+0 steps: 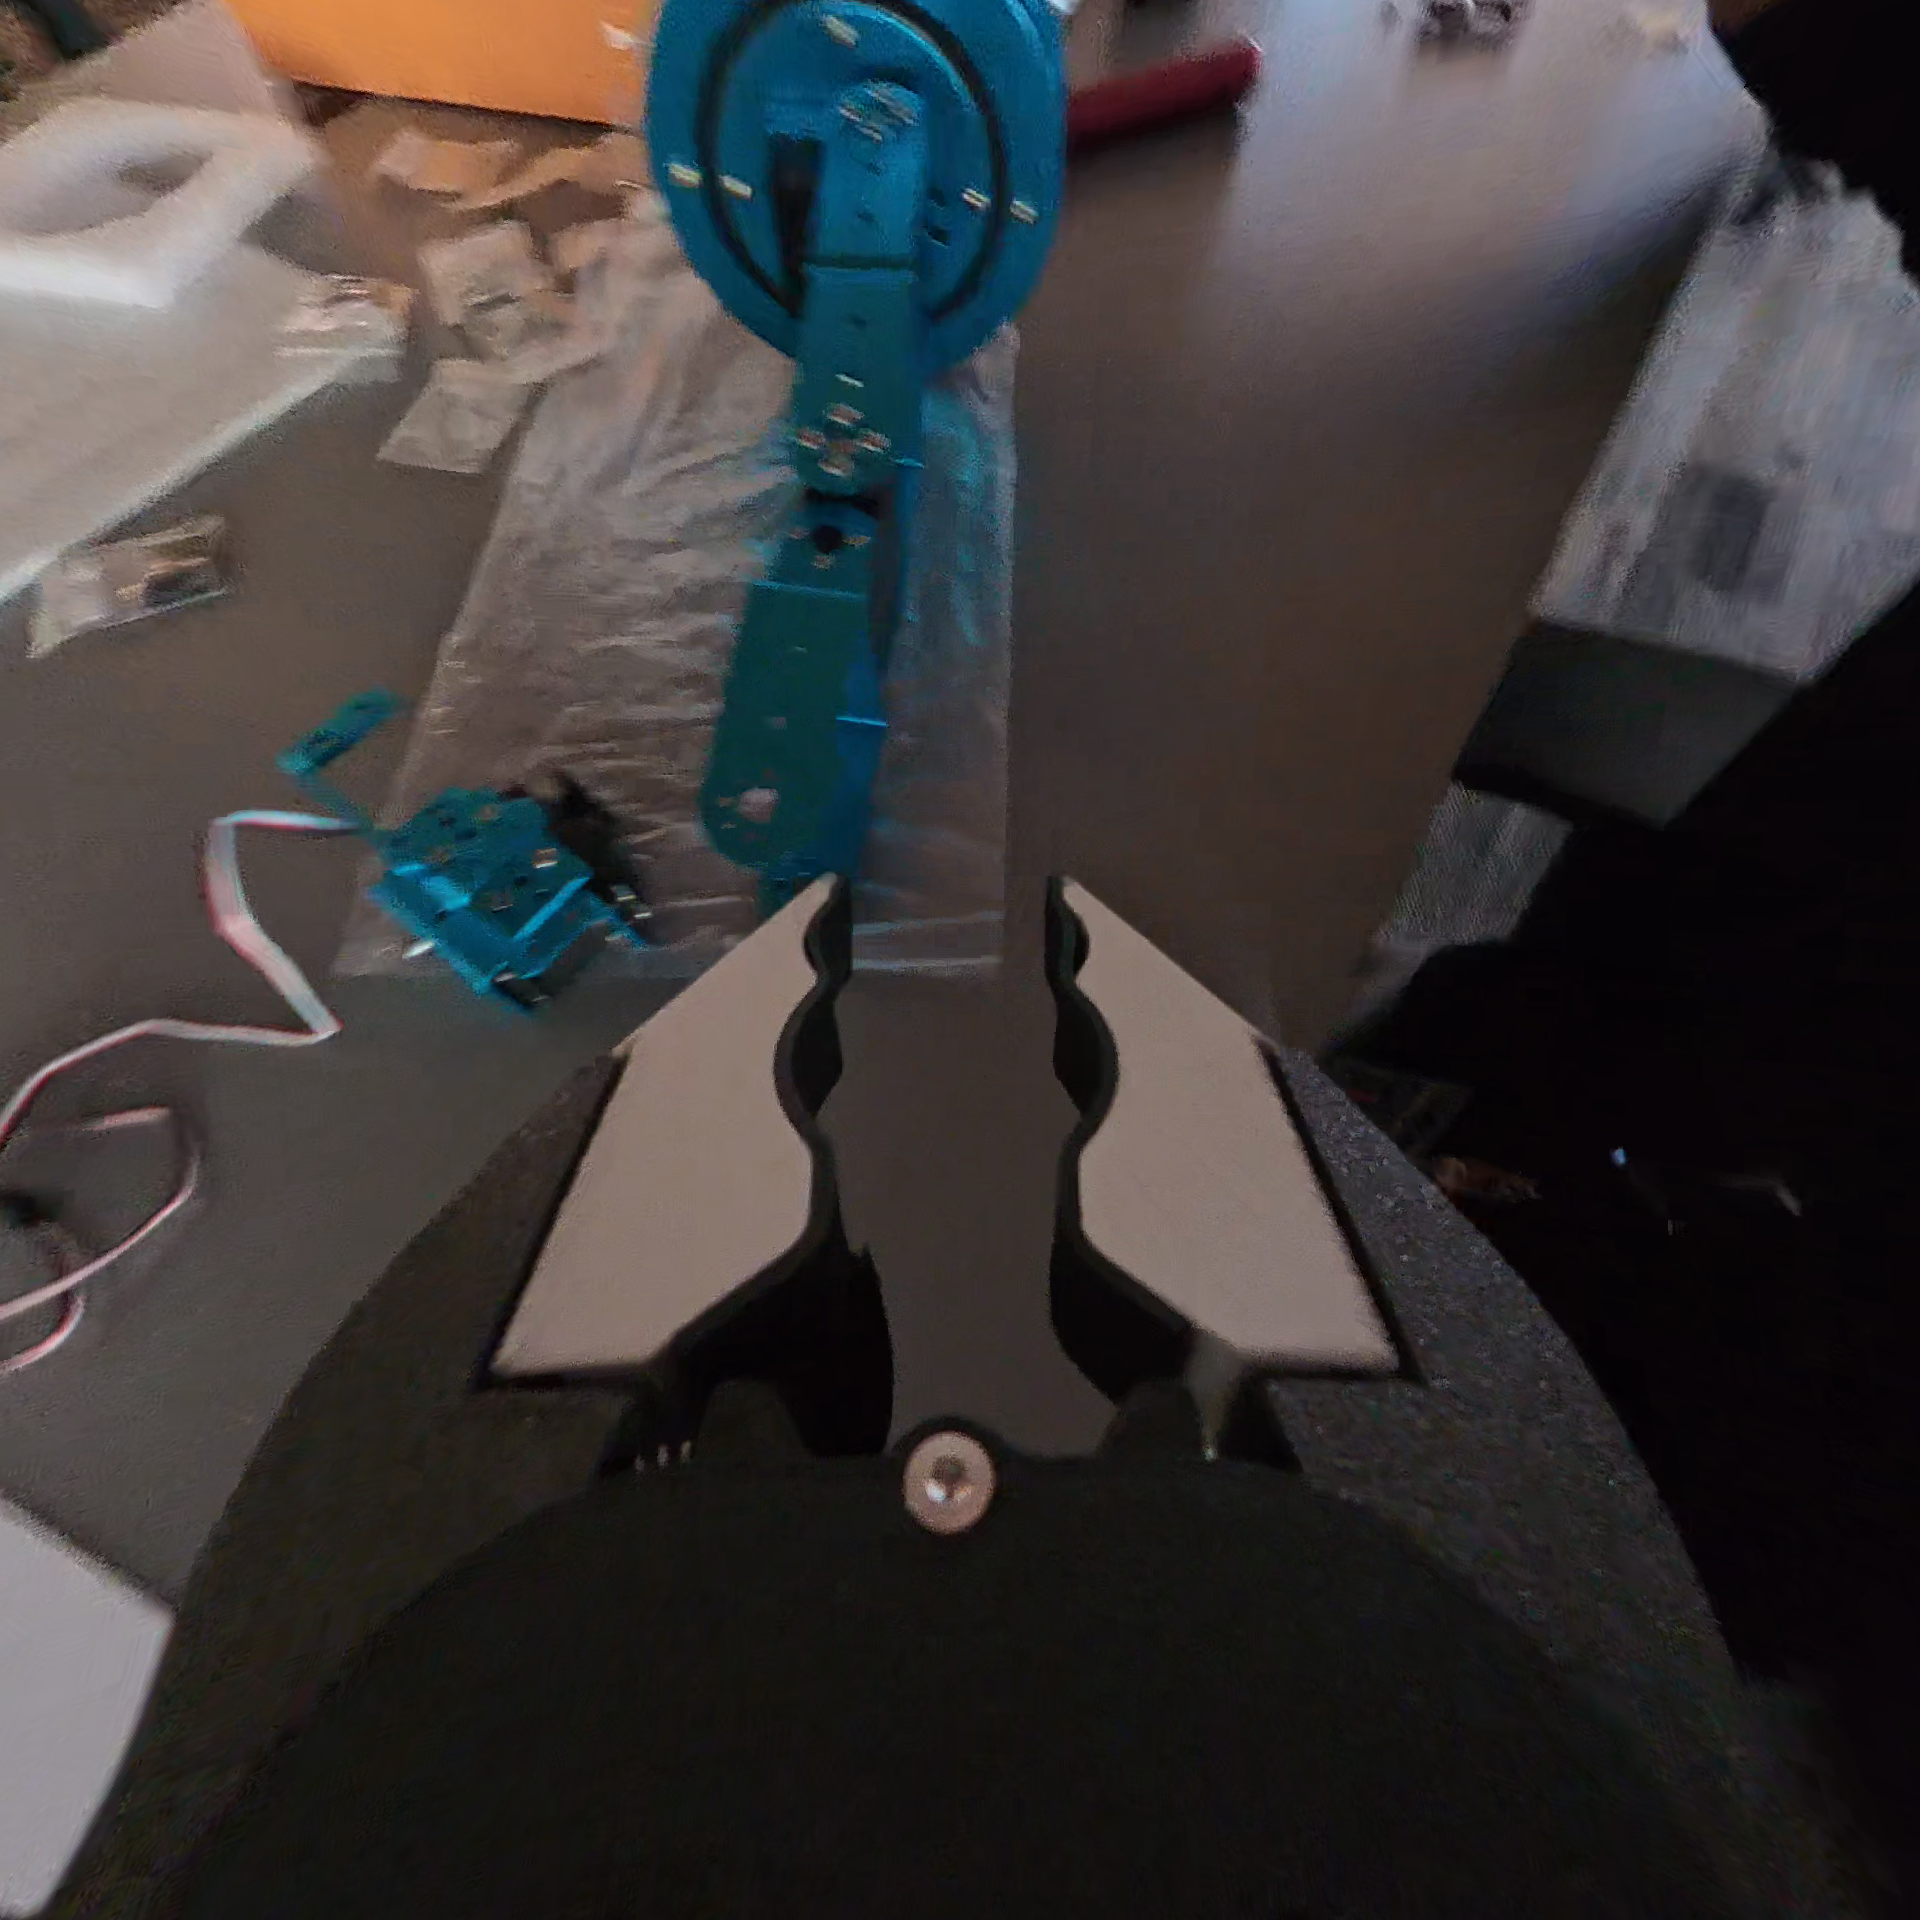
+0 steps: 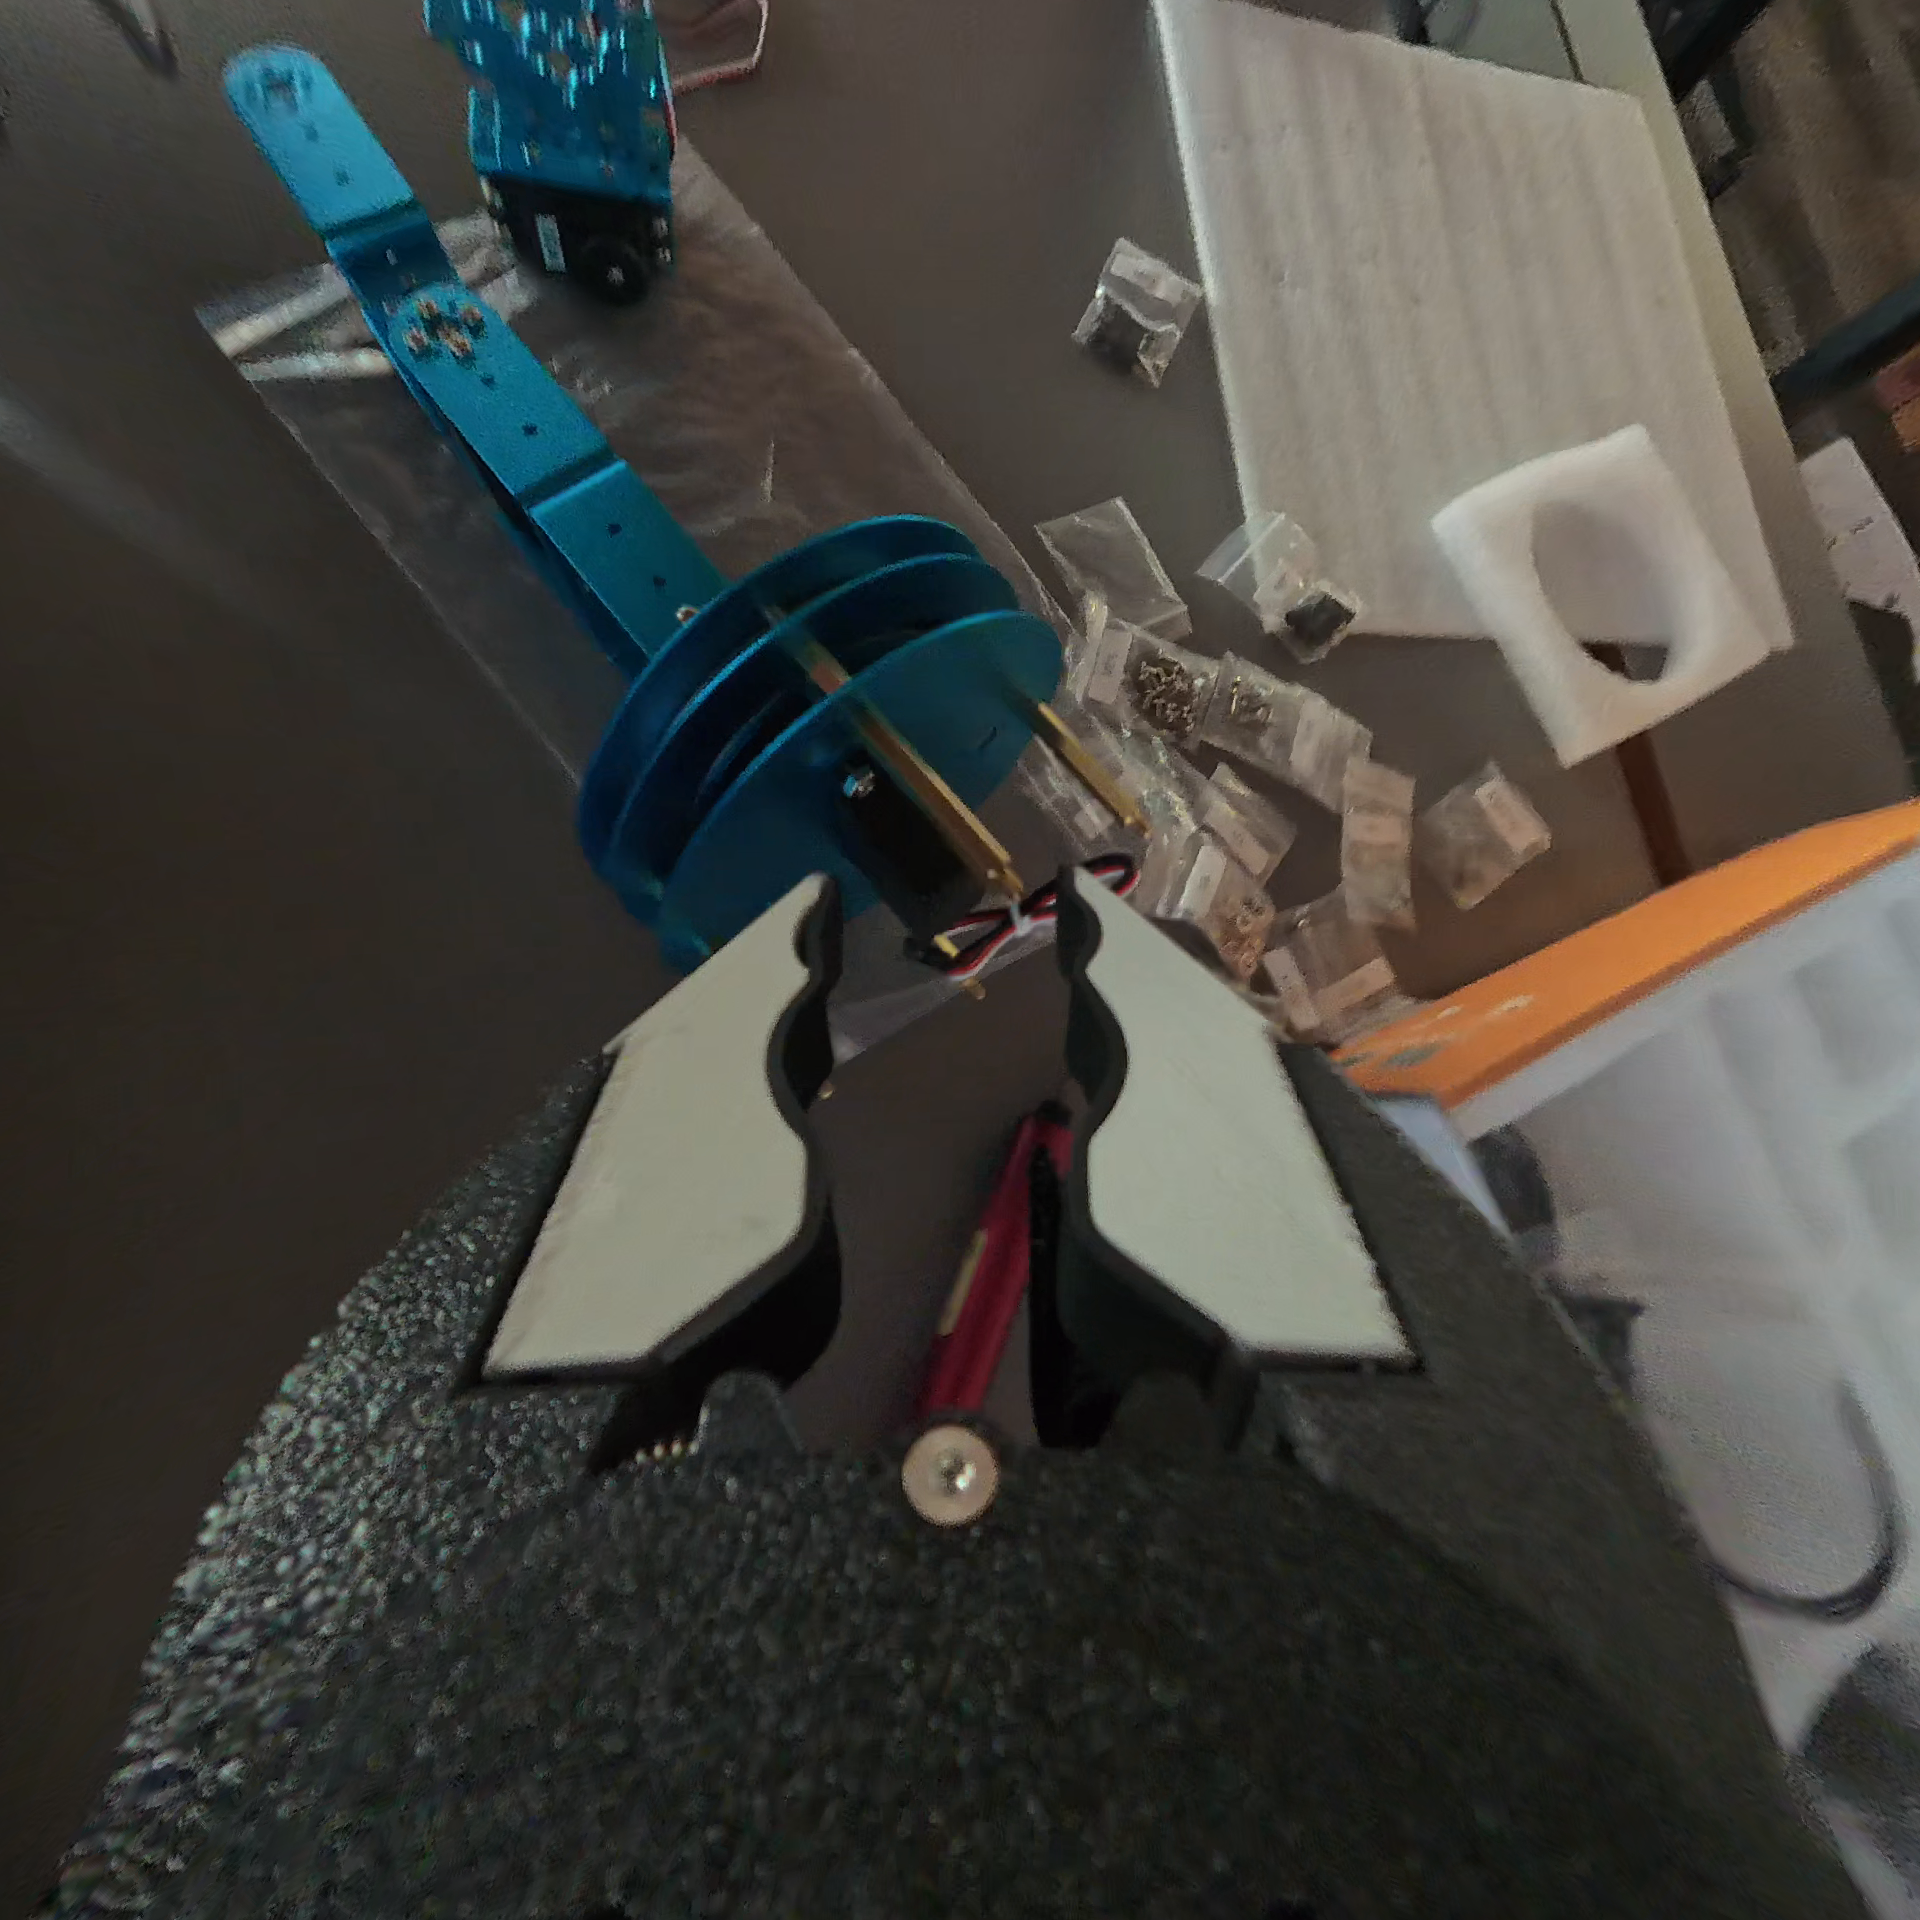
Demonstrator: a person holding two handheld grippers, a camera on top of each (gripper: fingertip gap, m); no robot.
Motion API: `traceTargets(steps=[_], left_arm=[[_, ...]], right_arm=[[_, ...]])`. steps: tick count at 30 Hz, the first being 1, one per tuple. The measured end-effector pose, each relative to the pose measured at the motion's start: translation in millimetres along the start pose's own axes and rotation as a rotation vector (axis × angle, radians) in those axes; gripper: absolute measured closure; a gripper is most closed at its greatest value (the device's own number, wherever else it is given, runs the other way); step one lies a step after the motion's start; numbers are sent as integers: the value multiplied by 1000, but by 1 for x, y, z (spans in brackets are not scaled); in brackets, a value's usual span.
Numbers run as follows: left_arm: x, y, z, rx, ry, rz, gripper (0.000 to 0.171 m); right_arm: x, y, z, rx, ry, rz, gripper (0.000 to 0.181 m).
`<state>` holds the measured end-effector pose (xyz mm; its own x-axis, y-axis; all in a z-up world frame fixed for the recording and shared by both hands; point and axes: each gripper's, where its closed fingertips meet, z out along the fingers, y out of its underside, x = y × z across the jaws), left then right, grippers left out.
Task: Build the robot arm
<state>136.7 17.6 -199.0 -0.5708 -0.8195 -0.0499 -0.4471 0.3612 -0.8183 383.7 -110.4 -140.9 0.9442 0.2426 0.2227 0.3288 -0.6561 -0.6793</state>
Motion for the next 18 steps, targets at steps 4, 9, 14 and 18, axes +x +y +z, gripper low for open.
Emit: traceTargets(steps=[4,9,14,18], left_arm=[[7,10,26,-65,12,80,134],[-1,0,41,-29,33,-23,141],[-9,-11,18,15,-9,12,142],[-36,-29,-3,79,-141,106,137]], right_arm=[[-26,19,-12,74,-34,200,126],[-52,18,6,166,44,317,123],[-46,10,13,249,73,406,123],[-38,4,13,329,31,514,124]])
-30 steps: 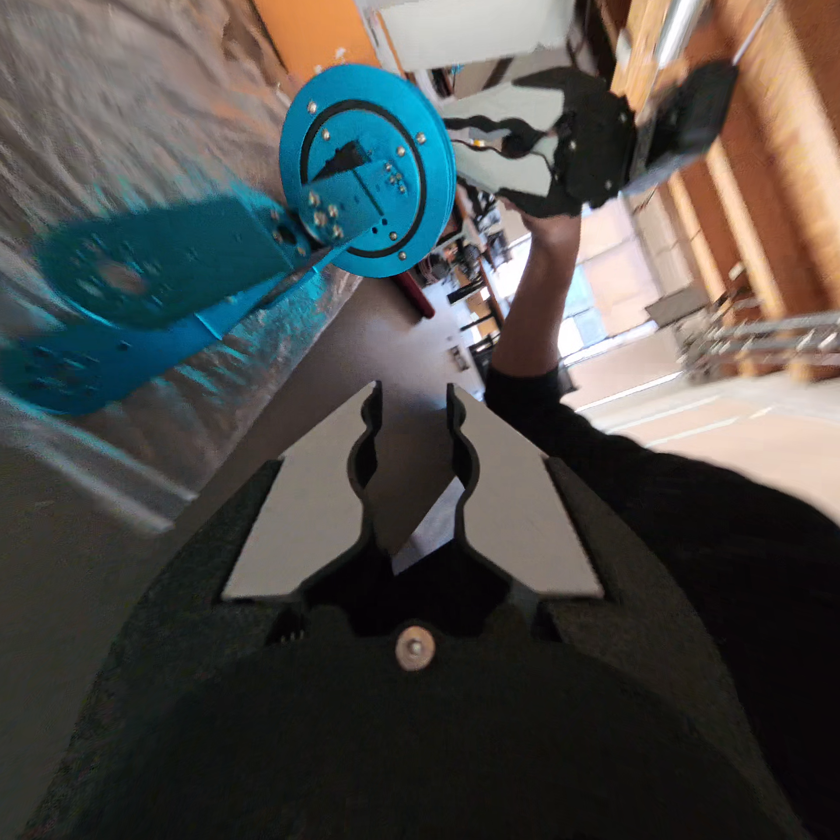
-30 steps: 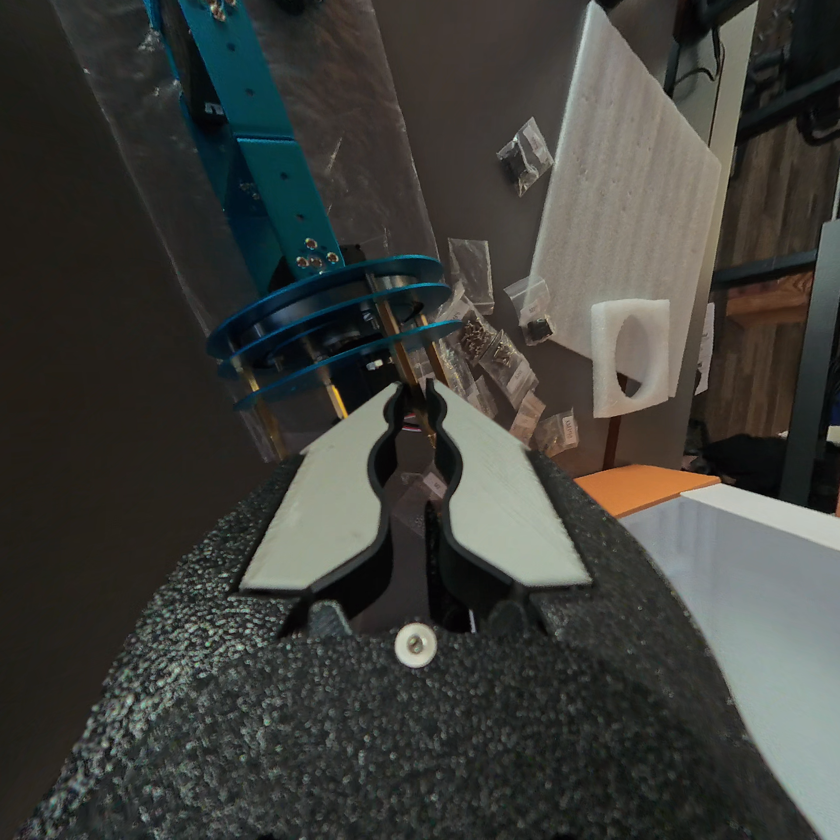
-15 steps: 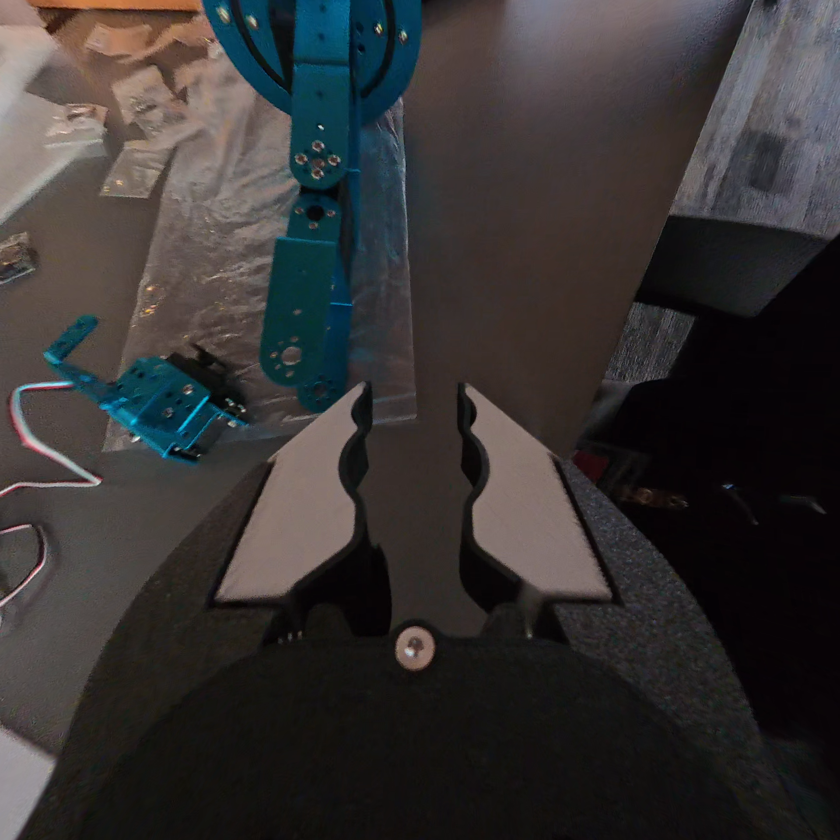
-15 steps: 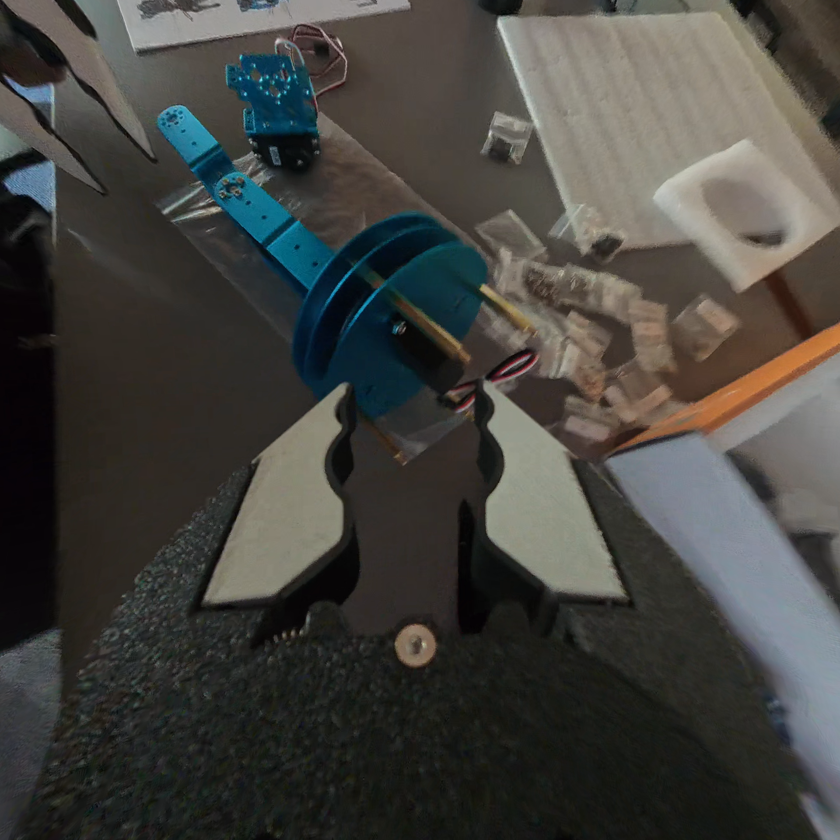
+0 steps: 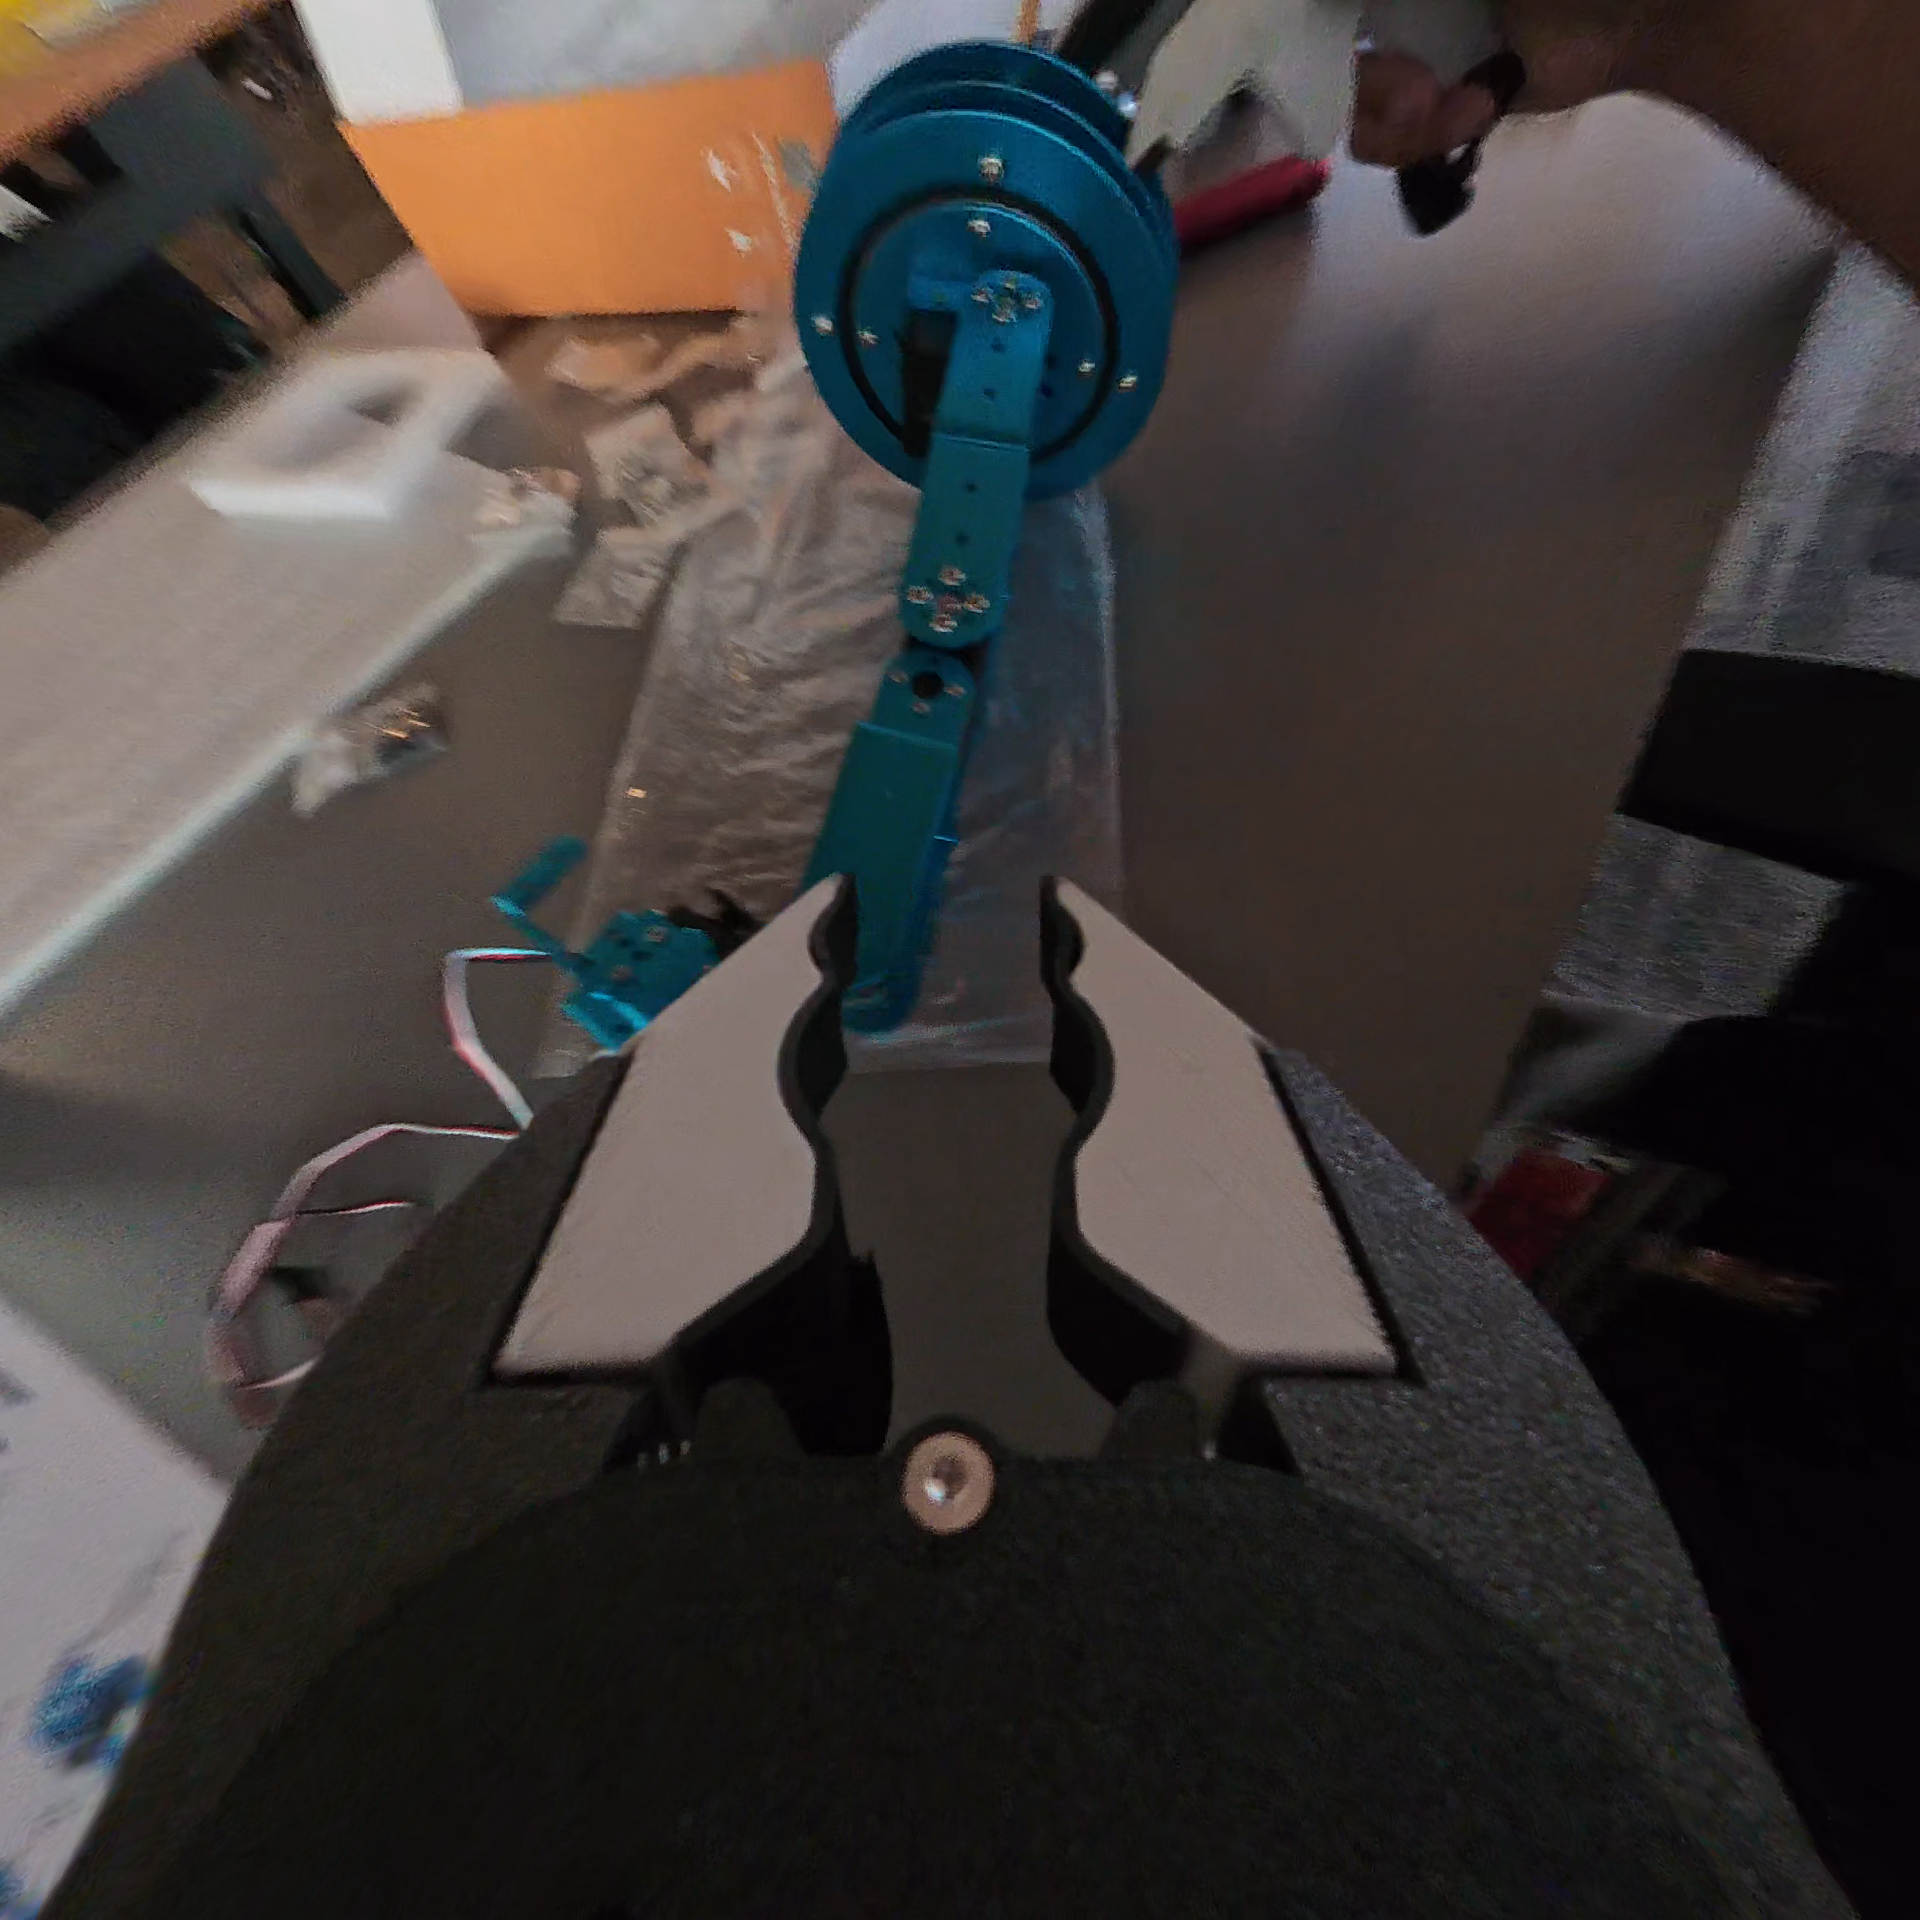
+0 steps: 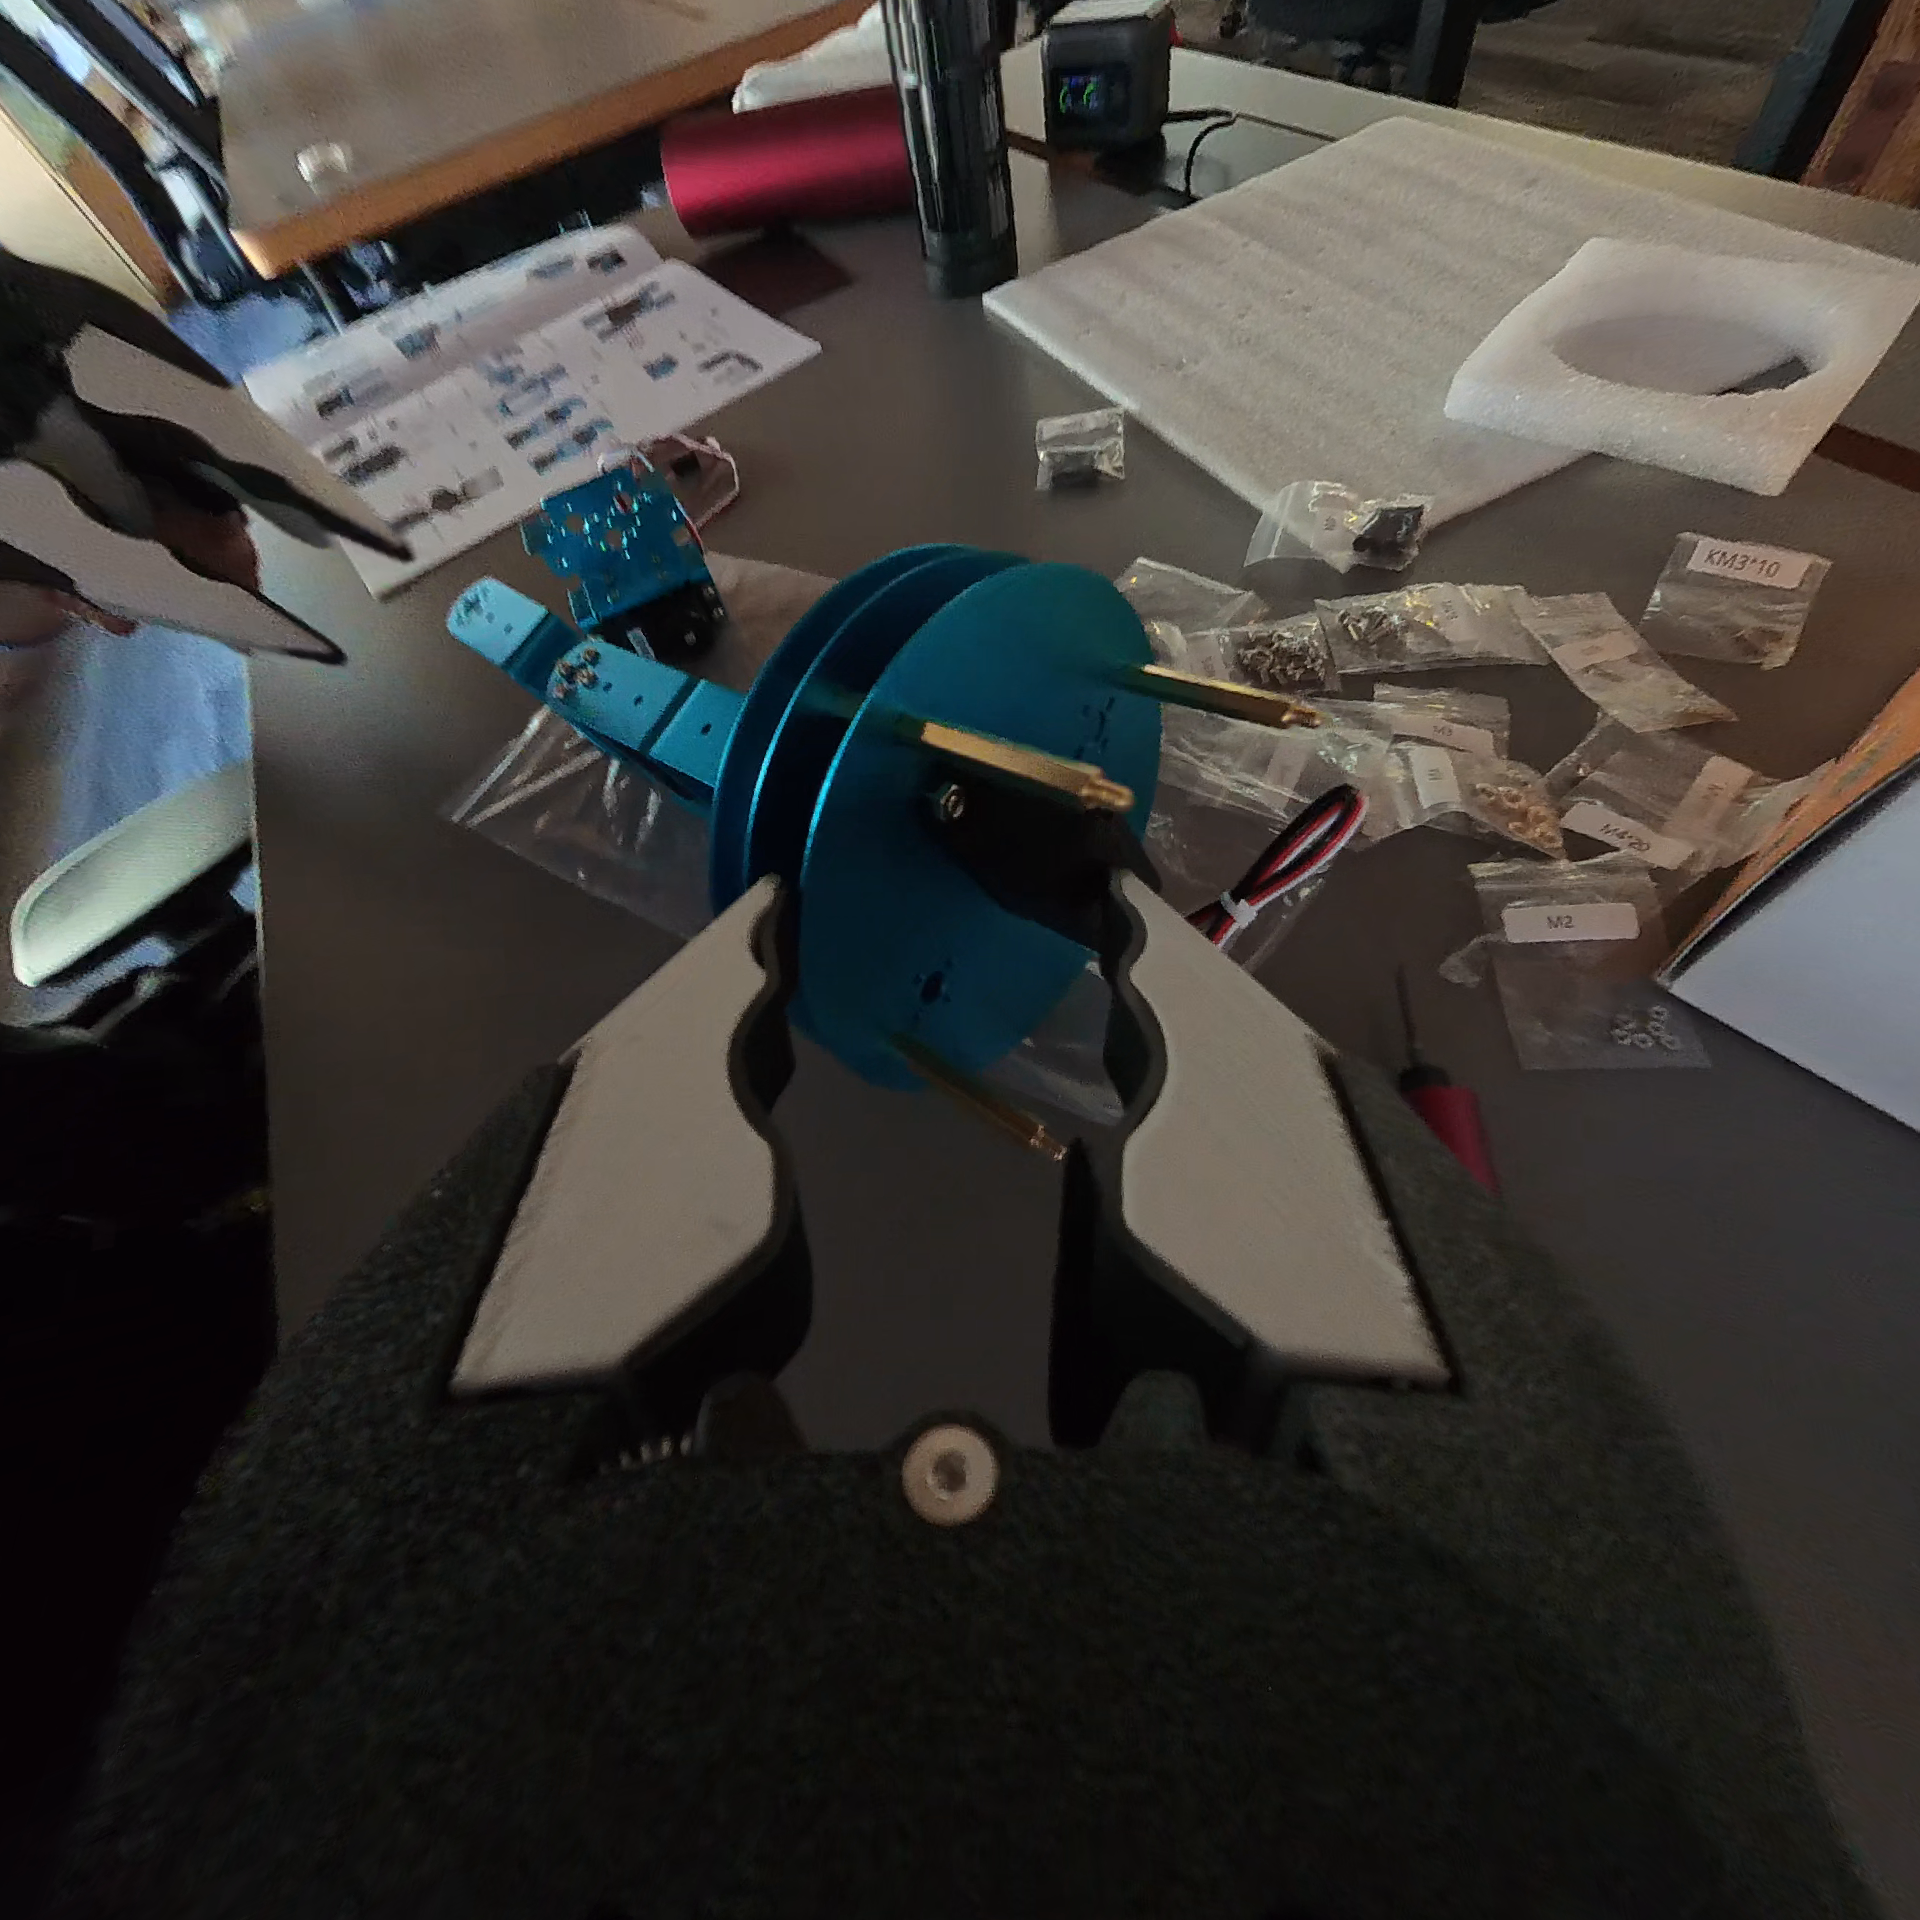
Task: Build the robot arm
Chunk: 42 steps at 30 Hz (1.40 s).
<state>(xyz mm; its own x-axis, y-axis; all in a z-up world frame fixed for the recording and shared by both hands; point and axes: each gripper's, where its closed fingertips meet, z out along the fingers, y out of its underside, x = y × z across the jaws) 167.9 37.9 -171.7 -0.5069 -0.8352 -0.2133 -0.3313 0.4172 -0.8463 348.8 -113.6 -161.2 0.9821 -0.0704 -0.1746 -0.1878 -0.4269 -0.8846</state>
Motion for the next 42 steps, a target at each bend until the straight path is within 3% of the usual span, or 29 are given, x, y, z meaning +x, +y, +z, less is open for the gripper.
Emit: traceTargets(steps=[3,5,8,13,15,16,18,20,22,27,29,30,37,42], left_arm=[[-18,4,12,-38,-51,54,119],[-19,10,23,-72,-22,57,118],[-22,18,36,-113,-13,83,134],[-20,16,44,-114,14,108,146],[-20,14,46,-100,16,103,147],[-21,15,46,-97,4,113,147],[-22,15,46,-96,-3,118,148],[-23,15,46,-95,-4,111,148],[-23,15,46,-94,-5,107,148],[-22,14,47,-88,9,69,147],[-22,13,47,-77,12,40,148],[-24,11,48,-70,10,16,148],[-59,-2,42,-44,-119,-50,151],[-49,10,45,-33,-108,-30,151]], right_arm=[[2,-6,0,51,-27,47,126],[2,-16,-3,106,-50,72,129],[1,-27,-3,112,-91,90,135],[-6,-57,5,136,-210,116,173],[-2,-63,14,85,-238,166,170],[2,-62,16,32,-229,163,160],[4,-72,5,49,-212,120,153],[13,-61,-5,10,-92,50,136],[6,-32,-3,-101,-13,16,106],[-3,-12,26,-81,343,-106,124],[8,-12,32,-86,518,-165,146],[12,-15,33,-88,571,-201,146],[27,-37,55,-39,564,-113,148],[20,-32,51,-6,604,-156,148]])
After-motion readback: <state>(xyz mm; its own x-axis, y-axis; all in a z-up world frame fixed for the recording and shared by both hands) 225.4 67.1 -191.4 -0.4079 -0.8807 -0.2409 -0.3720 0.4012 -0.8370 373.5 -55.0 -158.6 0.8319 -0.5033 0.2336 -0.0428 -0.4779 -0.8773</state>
